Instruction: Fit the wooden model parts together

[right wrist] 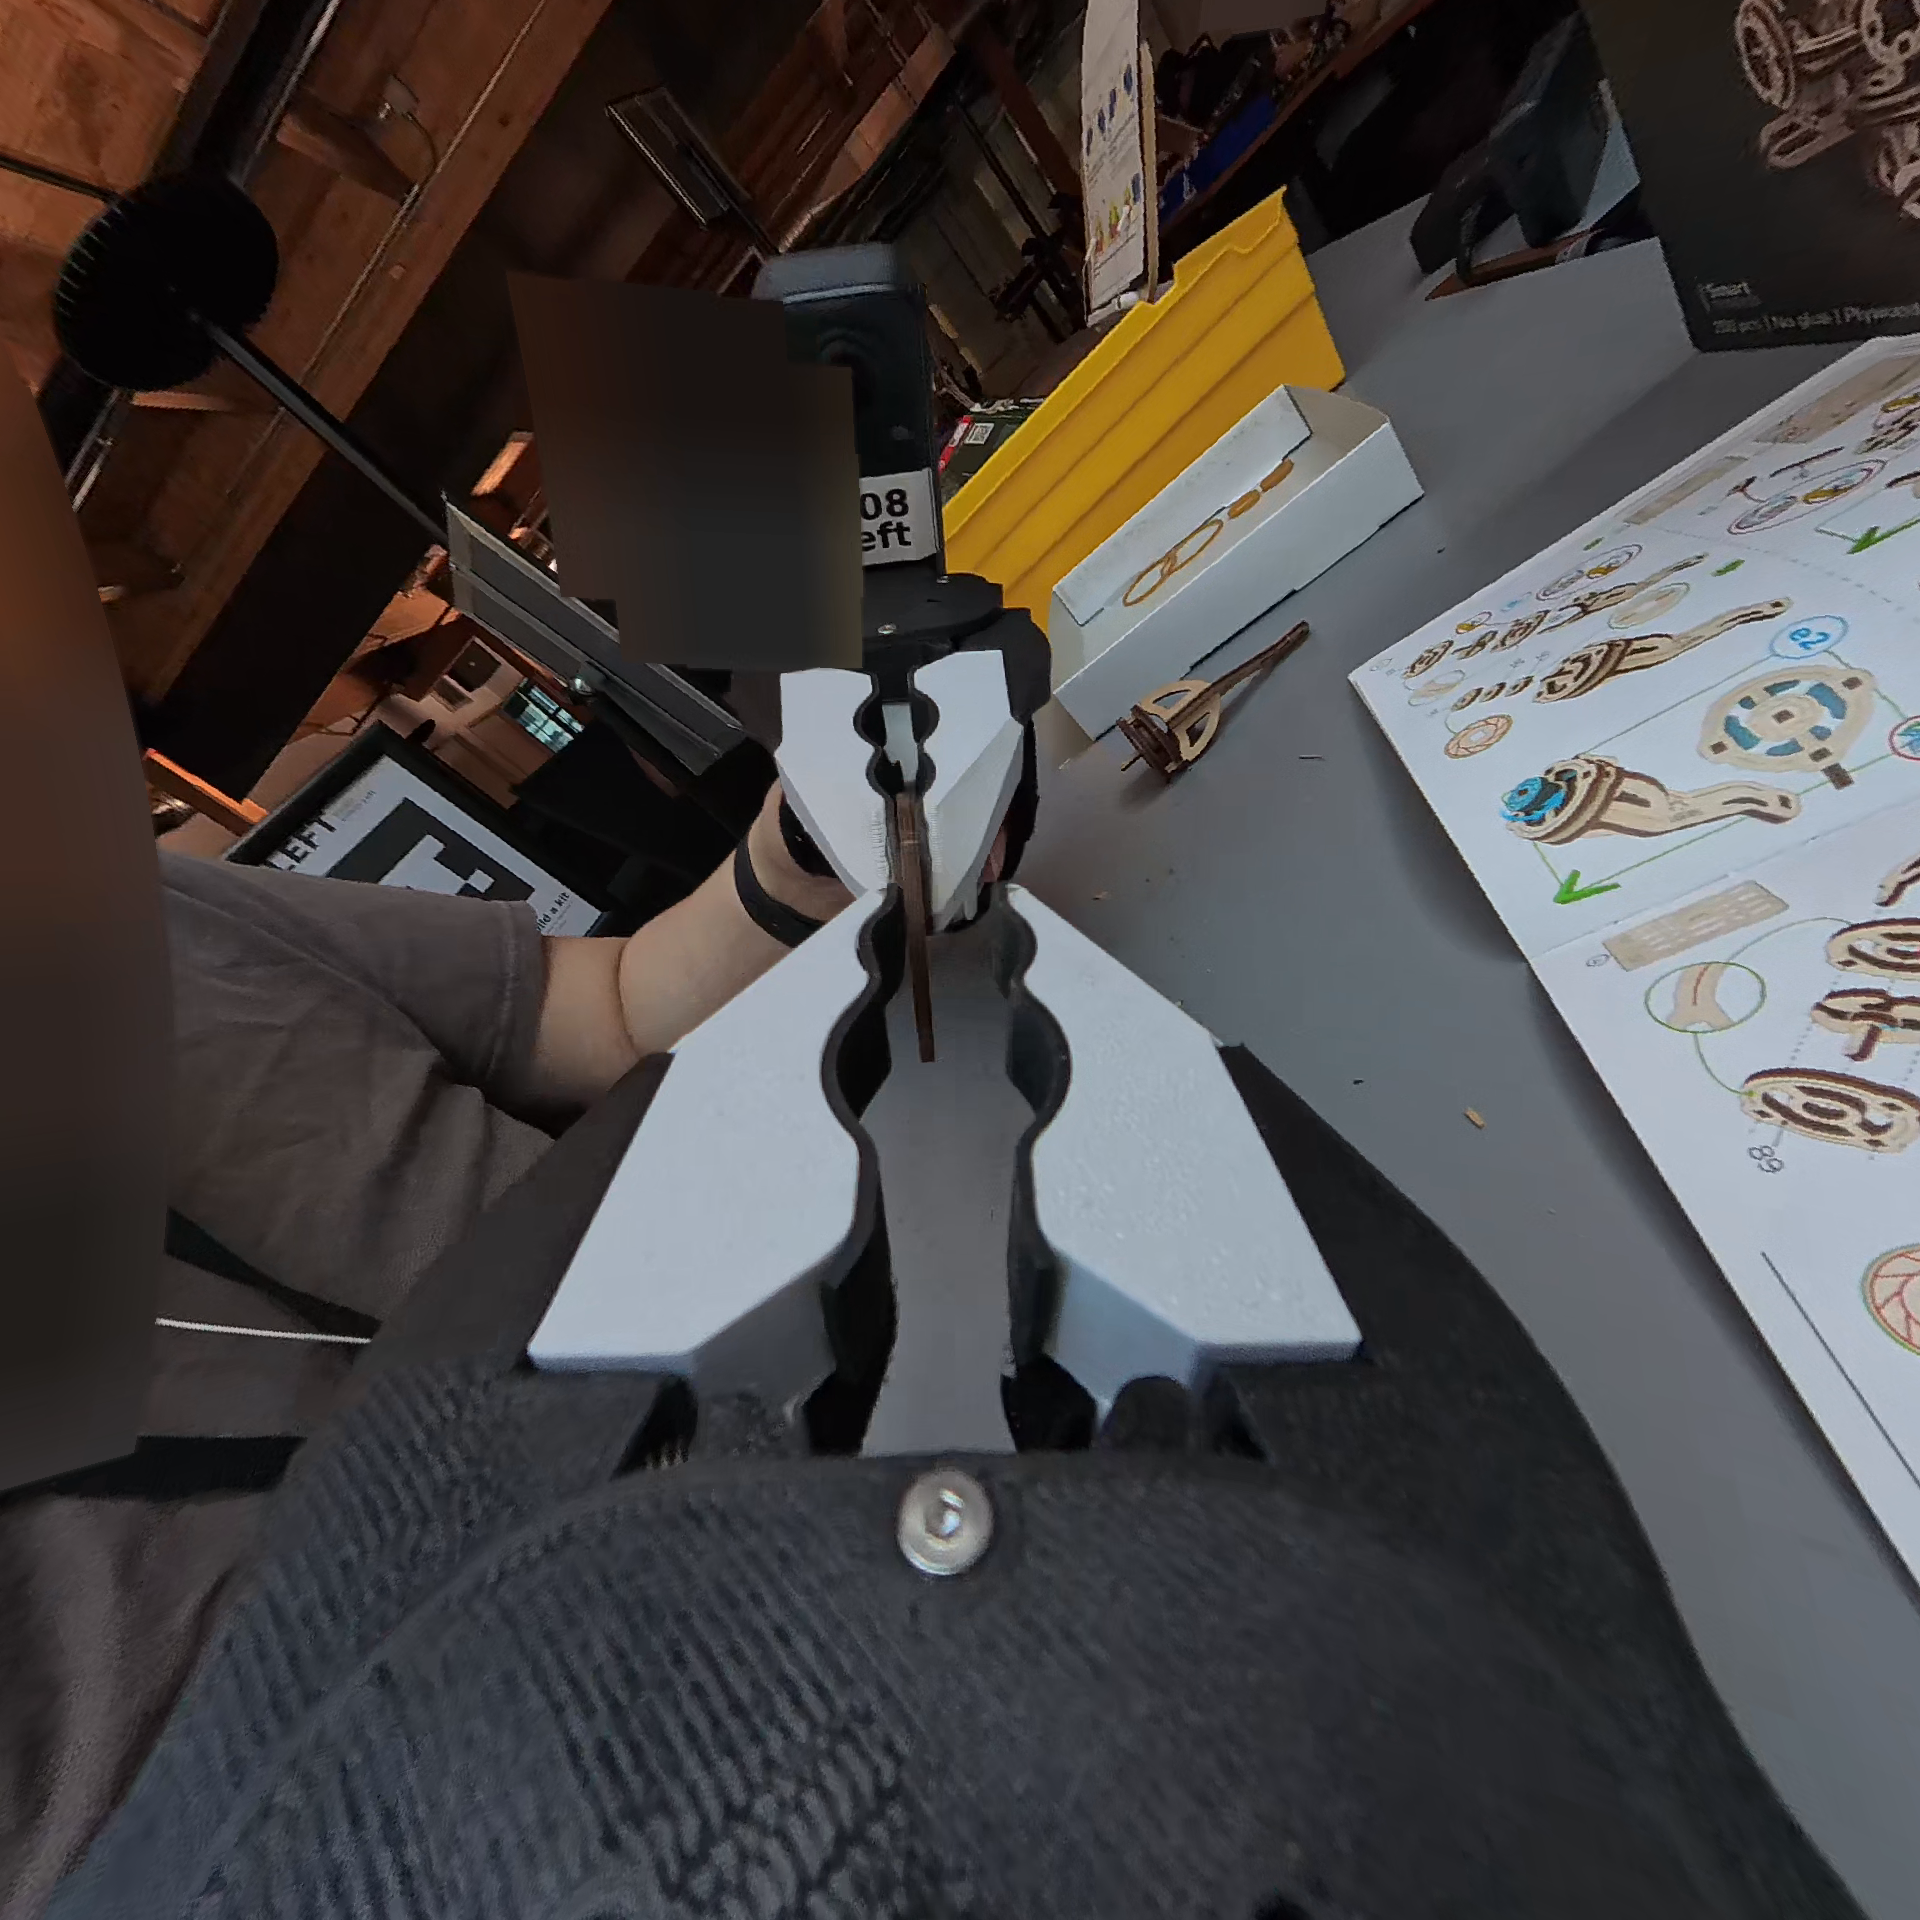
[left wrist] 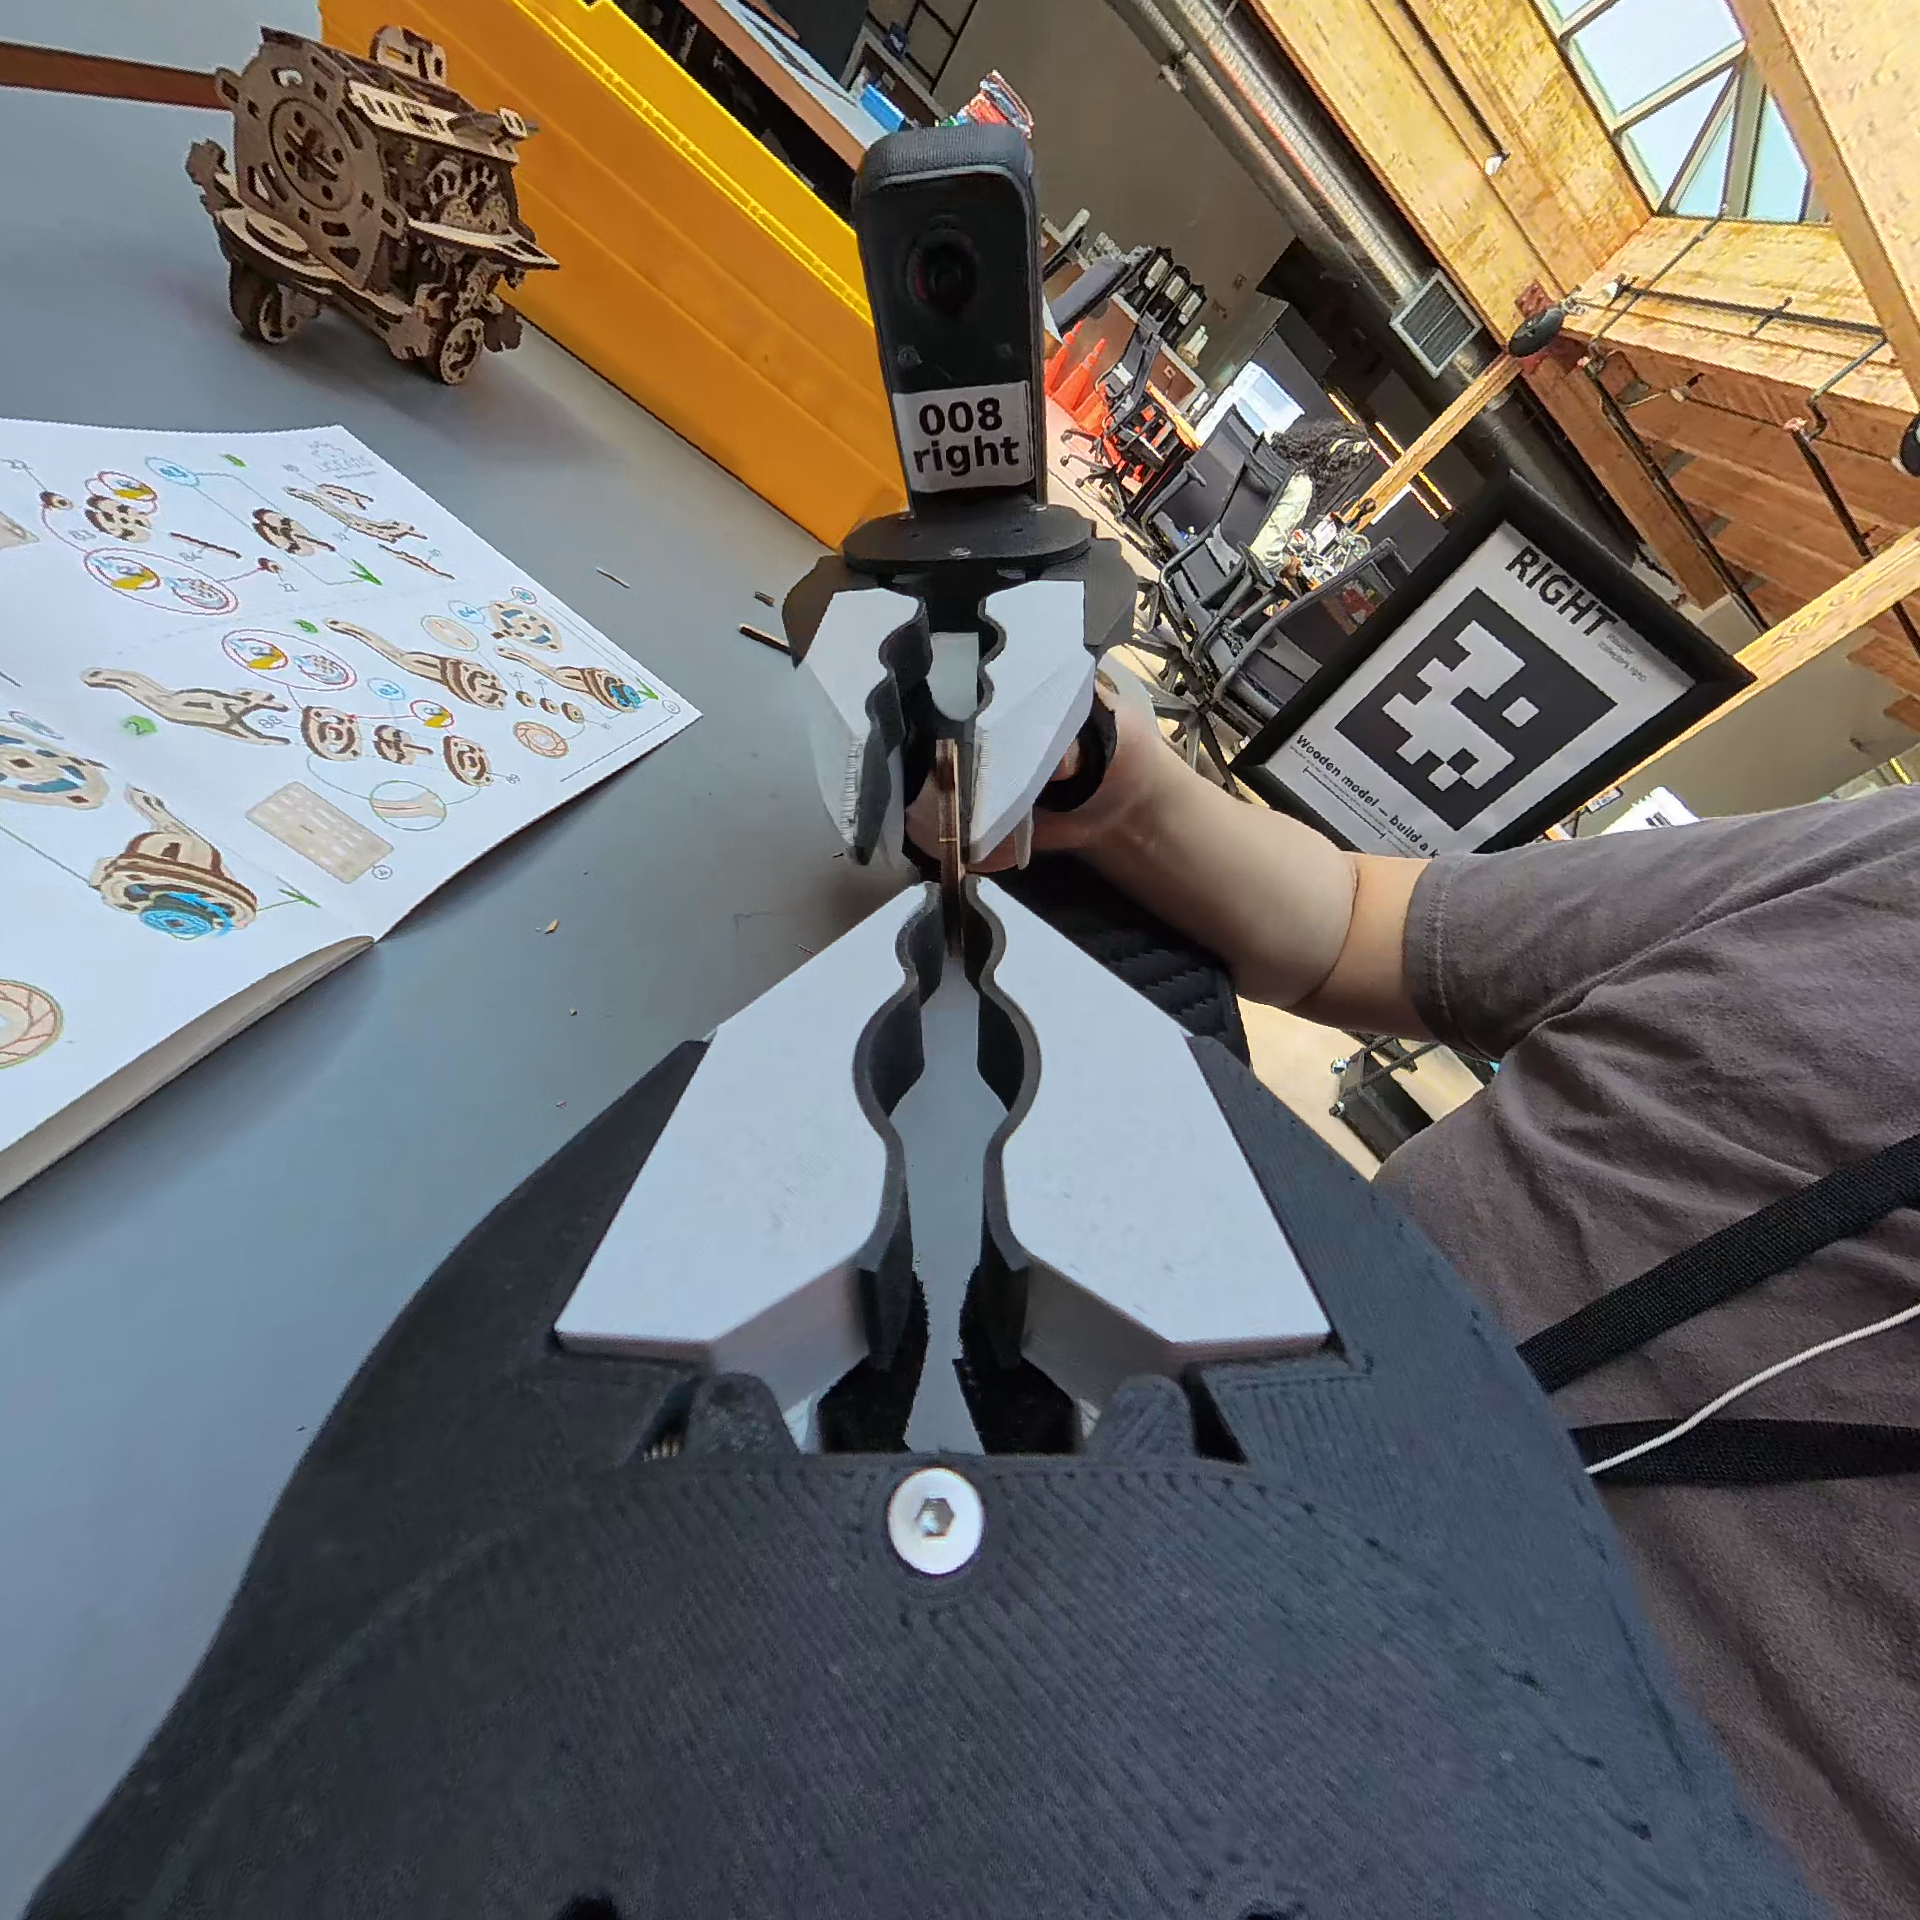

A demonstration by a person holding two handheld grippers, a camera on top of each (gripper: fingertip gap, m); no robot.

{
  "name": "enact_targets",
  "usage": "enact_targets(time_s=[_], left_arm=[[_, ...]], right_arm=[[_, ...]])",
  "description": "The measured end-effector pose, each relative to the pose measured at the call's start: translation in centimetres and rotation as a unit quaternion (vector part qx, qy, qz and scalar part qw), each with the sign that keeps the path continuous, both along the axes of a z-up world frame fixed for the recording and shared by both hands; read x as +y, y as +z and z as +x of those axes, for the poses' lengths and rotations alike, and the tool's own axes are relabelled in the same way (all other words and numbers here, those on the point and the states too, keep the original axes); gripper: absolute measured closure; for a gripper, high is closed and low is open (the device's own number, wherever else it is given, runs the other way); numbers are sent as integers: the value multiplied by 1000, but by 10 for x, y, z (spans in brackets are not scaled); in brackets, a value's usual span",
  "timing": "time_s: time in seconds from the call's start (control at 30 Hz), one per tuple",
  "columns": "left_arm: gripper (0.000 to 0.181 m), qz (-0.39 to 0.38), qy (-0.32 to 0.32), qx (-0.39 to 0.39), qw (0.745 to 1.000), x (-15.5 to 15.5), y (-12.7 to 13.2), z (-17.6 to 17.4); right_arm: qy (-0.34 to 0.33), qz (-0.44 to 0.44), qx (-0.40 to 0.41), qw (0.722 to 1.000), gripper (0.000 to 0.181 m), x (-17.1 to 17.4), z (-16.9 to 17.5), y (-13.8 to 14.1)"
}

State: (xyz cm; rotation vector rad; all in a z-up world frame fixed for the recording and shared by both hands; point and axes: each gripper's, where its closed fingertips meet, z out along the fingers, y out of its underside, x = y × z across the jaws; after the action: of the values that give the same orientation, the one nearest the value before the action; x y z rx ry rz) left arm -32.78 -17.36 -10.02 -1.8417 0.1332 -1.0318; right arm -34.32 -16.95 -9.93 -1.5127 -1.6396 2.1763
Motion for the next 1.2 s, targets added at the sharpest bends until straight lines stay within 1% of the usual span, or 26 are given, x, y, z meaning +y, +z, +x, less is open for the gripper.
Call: enact_targets(time_s=[0.03, 0.07, 0.1, 0.3, 0.43, 0.57, 0.8, 1.03, 1.2], left_arm=[[181, -5, 1, 4, 1000, 0, -2, 0], [181, -9, 1, 7, 1000, 0, -4, 1], [180, -12, -3, 3, 1000, 0, -4, 1], [180, -30, -12, -3, 999, -2, -9, 1], [180, -33, -13, -9, 999, -2, -9, 1], [180, -39, -16, -7, 999, -2, -12, 2], [180, -48, -17, 6, 999, -2, -18, 3], [180, -52, -23, -17, 998, -2, -20, 4], [180, -52, -25, 3, 998, -3, -22, 4]], right_arm=[[-1, 17, -2, 1000, 167, -2, 0, -3], [7, 17, 0, 1000, 177, -5, 1, -2], [13, 13, -1, 1000, 179, -6, 2, -1], [32, 14, -19, 999, 180, -10, 4, -8], [34, -5, -25, 999, 180, -10, 4, -8], [28, 7, -26, 999, 178, -9, 2, -10], [35, 19, -39, 998, 180, -10, 4, -15], [46, 3, -44, 998, 180, -10, 5, -17], [46, 14, -44, 998, 179, -11, 6, -20]])
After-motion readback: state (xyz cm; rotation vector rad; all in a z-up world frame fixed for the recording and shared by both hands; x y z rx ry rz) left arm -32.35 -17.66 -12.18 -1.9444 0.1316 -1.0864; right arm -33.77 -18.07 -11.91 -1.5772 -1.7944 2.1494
